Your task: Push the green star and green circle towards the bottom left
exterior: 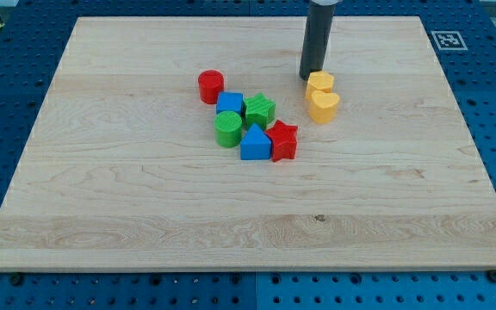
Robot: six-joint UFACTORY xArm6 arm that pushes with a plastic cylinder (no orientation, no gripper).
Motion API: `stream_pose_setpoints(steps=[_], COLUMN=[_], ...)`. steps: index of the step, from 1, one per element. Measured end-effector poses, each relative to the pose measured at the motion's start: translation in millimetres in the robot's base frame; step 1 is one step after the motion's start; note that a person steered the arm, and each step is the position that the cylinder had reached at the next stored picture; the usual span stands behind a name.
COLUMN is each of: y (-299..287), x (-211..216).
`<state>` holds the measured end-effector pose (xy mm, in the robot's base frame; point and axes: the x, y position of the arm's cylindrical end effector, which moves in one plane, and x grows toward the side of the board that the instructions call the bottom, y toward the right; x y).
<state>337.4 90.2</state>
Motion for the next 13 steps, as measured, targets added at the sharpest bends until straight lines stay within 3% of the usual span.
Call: stream_pose_setpoints(steps=[2, 4, 8, 10, 13], y=[0.4, -67.7, -71.2, -121.2, -66.5], x=[22.0, 44.2, 88.1, 101.2, 113.6])
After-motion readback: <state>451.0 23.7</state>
